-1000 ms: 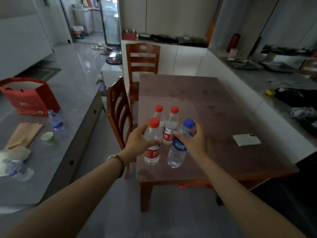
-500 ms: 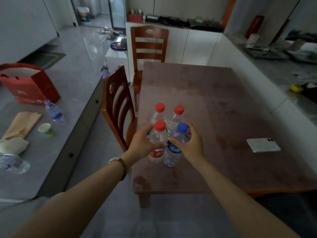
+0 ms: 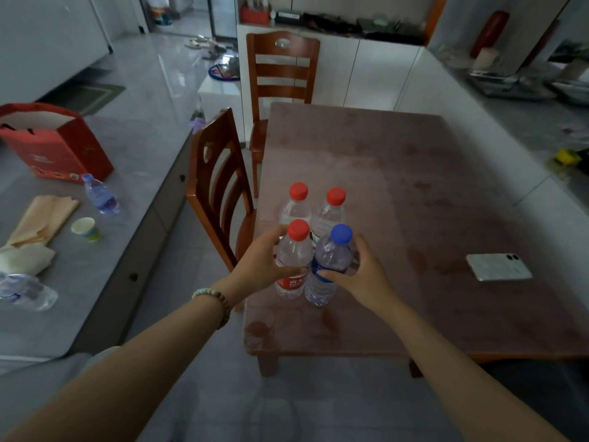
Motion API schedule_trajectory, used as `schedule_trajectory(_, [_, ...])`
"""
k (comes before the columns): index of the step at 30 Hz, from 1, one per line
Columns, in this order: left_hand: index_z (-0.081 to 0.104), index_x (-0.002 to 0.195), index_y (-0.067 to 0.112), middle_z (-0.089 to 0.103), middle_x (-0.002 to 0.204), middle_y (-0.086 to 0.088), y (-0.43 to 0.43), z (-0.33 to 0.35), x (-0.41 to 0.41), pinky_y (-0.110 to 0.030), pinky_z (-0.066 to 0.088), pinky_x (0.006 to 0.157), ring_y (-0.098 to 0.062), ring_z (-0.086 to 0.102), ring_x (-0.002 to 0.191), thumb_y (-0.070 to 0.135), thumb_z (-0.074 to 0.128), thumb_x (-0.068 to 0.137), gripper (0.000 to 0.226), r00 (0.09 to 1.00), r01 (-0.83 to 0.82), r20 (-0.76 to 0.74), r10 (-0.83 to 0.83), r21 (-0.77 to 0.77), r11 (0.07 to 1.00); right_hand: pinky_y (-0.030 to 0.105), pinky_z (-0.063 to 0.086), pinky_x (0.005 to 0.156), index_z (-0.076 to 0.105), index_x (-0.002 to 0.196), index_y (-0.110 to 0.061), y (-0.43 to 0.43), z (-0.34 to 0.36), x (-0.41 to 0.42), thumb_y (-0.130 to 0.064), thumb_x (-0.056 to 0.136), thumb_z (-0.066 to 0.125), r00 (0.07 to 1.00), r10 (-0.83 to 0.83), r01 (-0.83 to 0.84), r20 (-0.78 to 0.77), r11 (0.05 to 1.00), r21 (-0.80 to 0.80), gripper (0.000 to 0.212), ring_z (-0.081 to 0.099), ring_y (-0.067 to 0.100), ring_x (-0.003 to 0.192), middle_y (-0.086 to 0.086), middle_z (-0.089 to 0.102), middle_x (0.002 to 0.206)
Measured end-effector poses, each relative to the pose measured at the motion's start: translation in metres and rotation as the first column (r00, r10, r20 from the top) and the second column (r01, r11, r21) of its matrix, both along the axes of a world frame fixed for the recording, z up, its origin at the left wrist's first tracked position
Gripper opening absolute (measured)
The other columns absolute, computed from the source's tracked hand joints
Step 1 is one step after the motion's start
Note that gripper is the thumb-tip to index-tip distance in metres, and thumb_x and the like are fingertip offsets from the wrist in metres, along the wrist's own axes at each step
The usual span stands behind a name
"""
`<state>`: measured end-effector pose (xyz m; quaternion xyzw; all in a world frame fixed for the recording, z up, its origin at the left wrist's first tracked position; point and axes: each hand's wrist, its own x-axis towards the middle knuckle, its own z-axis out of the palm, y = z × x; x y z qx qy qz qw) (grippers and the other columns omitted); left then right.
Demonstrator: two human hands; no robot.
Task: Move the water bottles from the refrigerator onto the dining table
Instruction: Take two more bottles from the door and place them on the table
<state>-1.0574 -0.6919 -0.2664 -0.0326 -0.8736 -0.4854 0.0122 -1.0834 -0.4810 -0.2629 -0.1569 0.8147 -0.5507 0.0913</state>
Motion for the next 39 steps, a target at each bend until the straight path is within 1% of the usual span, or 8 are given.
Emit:
schedule_trajectory(3, [0.047, 0.124, 0.031, 0.053, 0.113, 0.022, 0.0, 0.0, -0.002, -0.023, 0.046, 0.091, -0.003, 0.054, 0.103, 0.024, 0.085, 0.064, 0.071, 0.999, -0.001, -0.039, 0.0, -0.028, 1.0, 0.021, 0.053, 0.083, 0.042, 0.118, -0.038, -0.001, 0.003, -0.005, -0.017, 0.066, 0.084, 0.999, -0.038, 0.038, -0.008, 0.999, -0.002, 0.07, 0.058, 0.006, 0.103, -0.024, 0.054, 0.114])
schedule_trajectory(8, [0.048, 0.128, 0.027, 0.055, 0.116, 0.019, 0.001, -0.002, -0.008, -0.023, 0.046, 0.092, -0.001, 0.053, 0.104, 0.024, 0.084, 0.065, 0.072, 0.998, -0.001, -0.06, -0.002, -0.043, 0.999, 0.022, 0.054, 0.082, 0.046, 0.118, -0.032, -0.004, 0.005, -0.012, -0.014, 0.066, 0.084, 0.997, -0.067, 0.066, -0.034, 0.997, -0.034, 0.066, 0.06, 0.007, 0.103, -0.018, 0.057, 0.113])
schedule_trajectory(15, [0.045, 0.131, 0.031, 0.056, 0.121, 0.013, -0.001, -0.002, -0.009, -0.035, 0.049, 0.096, -0.009, 0.055, 0.11, 0.024, 0.084, 0.066, 0.076, 0.999, -0.018, -0.031, 0.017, -0.032, 0.999, 0.006, 0.048, 0.076, 0.039, 0.12, -0.036, -0.009, 0.005, -0.014, -0.018, 0.069, 0.082, 0.999, -0.036, 0.037, -0.021, 0.999, 0.037, 0.07, 0.054, -0.006, 0.098, -0.022, 0.051, 0.113])
schedule_trajectory(17, [0.044, 0.13, 0.031, 0.054, 0.124, 0.011, -0.001, -0.004, -0.01, -0.039, 0.049, 0.096, -0.011, 0.054, 0.112, 0.027, 0.084, 0.066, 0.076, 1.0, -0.025, -0.017, 0.025, -0.028, 0.999, 0.009, 0.049, 0.08, 0.038, 0.122, -0.033, -0.009, 0.005, -0.013, -0.019, 0.069, 0.082, 1.0, -0.022, 0.023, -0.02, 0.999, 0.044, 0.07, 0.055, -0.005, 0.101, -0.017, 0.051, 0.117])
schedule_trajectory(21, [0.042, 0.129, 0.032, 0.049, 0.126, 0.006, 0.001, -0.003, -0.007, -0.04, 0.049, 0.096, -0.013, 0.053, 0.111, 0.033, 0.084, 0.063, 0.078, 0.998, -0.067, -0.007, 0.067, -0.066, 0.996, 0.031, 0.05, 0.096, 0.038, 0.129, -0.024, -0.01, 0.004, -0.011, -0.022, 0.069, 0.082, 0.999, -0.015, 0.017, -0.033, 0.998, 0.057, 0.074, 0.054, 0.012, 0.116, -0.004, 0.051, 0.131])
schedule_trajectory(26, [0.033, 0.139, 0.02, 0.043, 0.139, 0.0, 0.003, 0.014, 0.012, -0.03, 0.042, 0.099, -0.012, 0.046, 0.118, 0.031, 0.08, 0.071, 0.083, 0.989, -0.147, -0.027, 0.145, -0.096, 0.984, 0.032, 0.043, 0.101, 0.028, 0.141, -0.023, -0.003, 0.011, 0.003, -0.019, 0.079, 0.074, 0.996, -0.061, 0.068, -0.062, 0.992, 0.111, 0.078, 0.044, 0.012, 0.126, -0.005, 0.04, 0.142])
schedule_trajectory(32, [0.033, 0.141, 0.016, 0.043, 0.14, -0.002, 0.023, 0.062, 0.037, -0.027, 0.036, 0.102, -0.008, 0.041, 0.121, 0.037, 0.065, 0.085, 0.068, 0.952, -0.216, -0.259, 0.164, -0.187, 0.958, 0.027, 0.023, 0.11, 0.013, 0.149, -0.028, 0.033, 0.041, 0.036, -0.034, 0.088, 0.061, 0.978, -0.144, 0.179, -0.148, 0.951, 0.254, 0.078, 0.022, 0.012, 0.143, -0.005, 0.018, 0.158])
schedule_trajectory(39, [0.027, 0.146, 0.015, 0.031, 0.152, -0.006, 0.108, 0.137, 0.044, -0.038, 0.024, 0.113, -0.024, 0.031, 0.138, 0.045, 0.054, 0.089, 0.07, 0.876, 0.021, -0.459, -0.147, -0.269, 0.963, 0.035, 0.018, 0.117, 0.011, 0.151, -0.029, 0.136, 0.133, 0.11, -0.04, 0.089, 0.058, 0.885, -0.362, 0.452, -0.293, 0.817, 0.357, 0.078, 0.01, 0.015, 0.146, -0.007, 0.006, 0.16])
